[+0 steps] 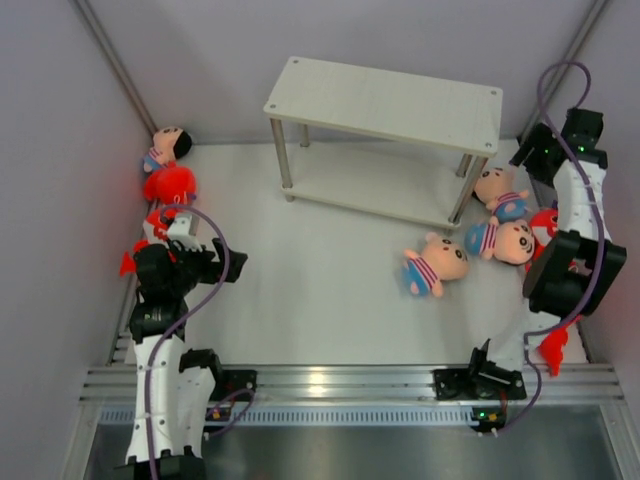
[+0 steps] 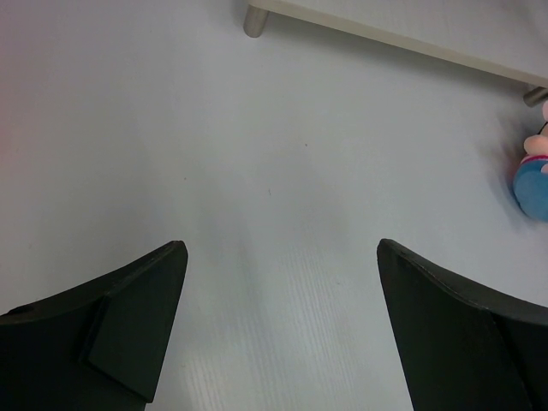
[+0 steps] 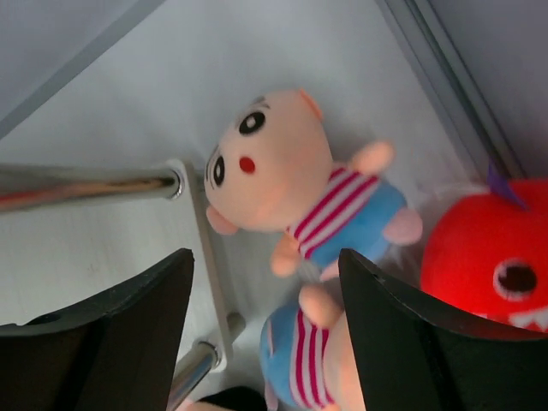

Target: Place and organize the stuffed toys onto the shelf

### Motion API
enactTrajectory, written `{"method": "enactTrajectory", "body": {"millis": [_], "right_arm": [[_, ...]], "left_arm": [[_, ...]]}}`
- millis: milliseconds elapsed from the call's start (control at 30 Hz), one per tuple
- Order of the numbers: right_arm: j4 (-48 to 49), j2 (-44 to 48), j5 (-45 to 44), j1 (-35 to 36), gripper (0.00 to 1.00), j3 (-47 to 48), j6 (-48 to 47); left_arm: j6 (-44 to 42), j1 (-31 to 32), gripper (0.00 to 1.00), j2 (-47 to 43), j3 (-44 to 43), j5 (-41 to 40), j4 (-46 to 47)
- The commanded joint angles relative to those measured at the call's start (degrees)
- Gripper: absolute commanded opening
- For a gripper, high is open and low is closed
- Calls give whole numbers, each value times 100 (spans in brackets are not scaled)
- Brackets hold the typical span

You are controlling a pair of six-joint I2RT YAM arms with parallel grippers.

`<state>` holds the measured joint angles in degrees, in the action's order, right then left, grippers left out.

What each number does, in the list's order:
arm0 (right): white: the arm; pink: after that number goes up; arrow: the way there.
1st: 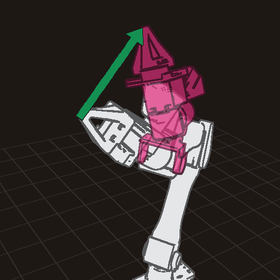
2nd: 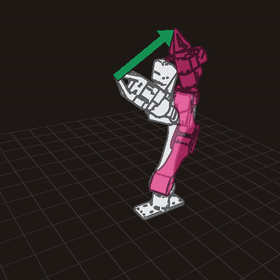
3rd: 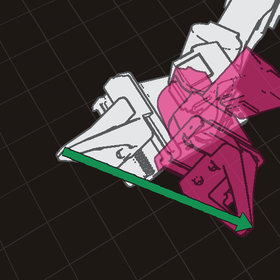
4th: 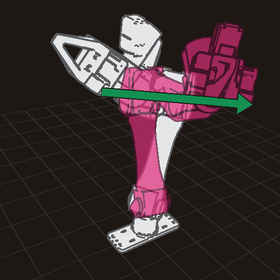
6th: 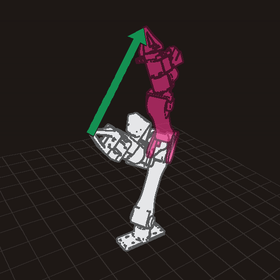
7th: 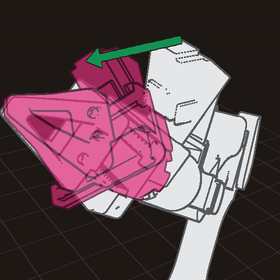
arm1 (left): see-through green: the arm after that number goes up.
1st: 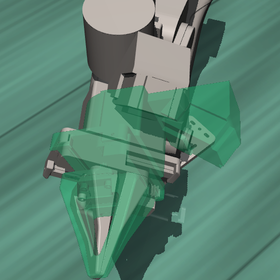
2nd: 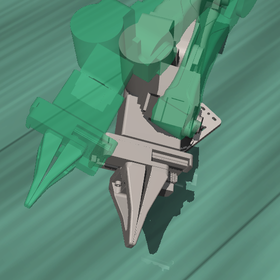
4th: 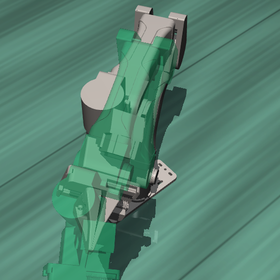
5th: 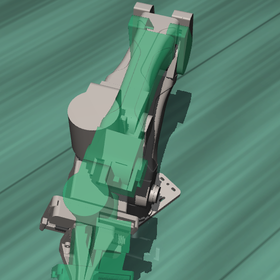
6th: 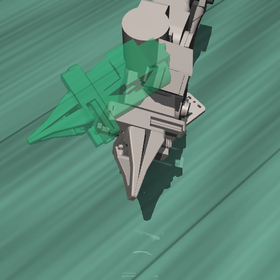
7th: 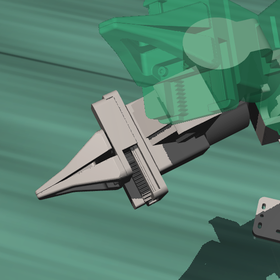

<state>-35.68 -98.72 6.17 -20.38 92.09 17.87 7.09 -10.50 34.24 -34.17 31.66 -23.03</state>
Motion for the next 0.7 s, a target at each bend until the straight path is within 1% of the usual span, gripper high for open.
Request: {"method": "enactTrajectory", "body": {"millis": [0, 100, 200, 333, 367, 400, 433, 500, 533, 567, 633, 667], "right_arm": [[-190, -1022, 700, -10, 68, 1666, -939], [-431, -1587, 745, 34, 69, 2040, -1389], [-484, -1747, 1166, 34, 70, 1778, -1680], [-203, -1852, 1114, 52, 72, 1224, -1734], [-228, -1914, 1184, 69, 72, 1197, -1743], [-272, -2062, 1184, 96, 73, 1214, -2021], [-281, -2125, 1019, 122, 73, 1232, -2050], [-238, -2248, 1035, 184, 65, 1267, -2016], [-203, -2266, 1035, 175, 59, 1276, -1989], [-176, -2257, 1026, 184, 45, 1276, -1980], [-71, -2109, 1000, 184, 30, 1250, -1971], [-27, -2012, 974, 184, 9, 1206, -1980]], "left_arm": [[38, -65, 98, -31, 77, 121, 387], [90, -180, 99, 4, 121, 148, 430], [143, -276, 98, 39, 165, 165, 483], [170, -373, 99, 74, 227, 253, 554], [170, -391, 99, 83, 227, 262, 562], [178, -400, 99, 83, 244, 270, 571], [187, -417, 99, 92, 253, 271, 571], [196, -435, 99, 83, 244, 253, 580], [196, -444, 99, 83, 253, 253, 580], [196, -453, 99, 92, 253, 236, 580], [205, -470, 99, 83, 253, 227, 589], [205, -470, 99, 92, 262, 235, 580]]}}
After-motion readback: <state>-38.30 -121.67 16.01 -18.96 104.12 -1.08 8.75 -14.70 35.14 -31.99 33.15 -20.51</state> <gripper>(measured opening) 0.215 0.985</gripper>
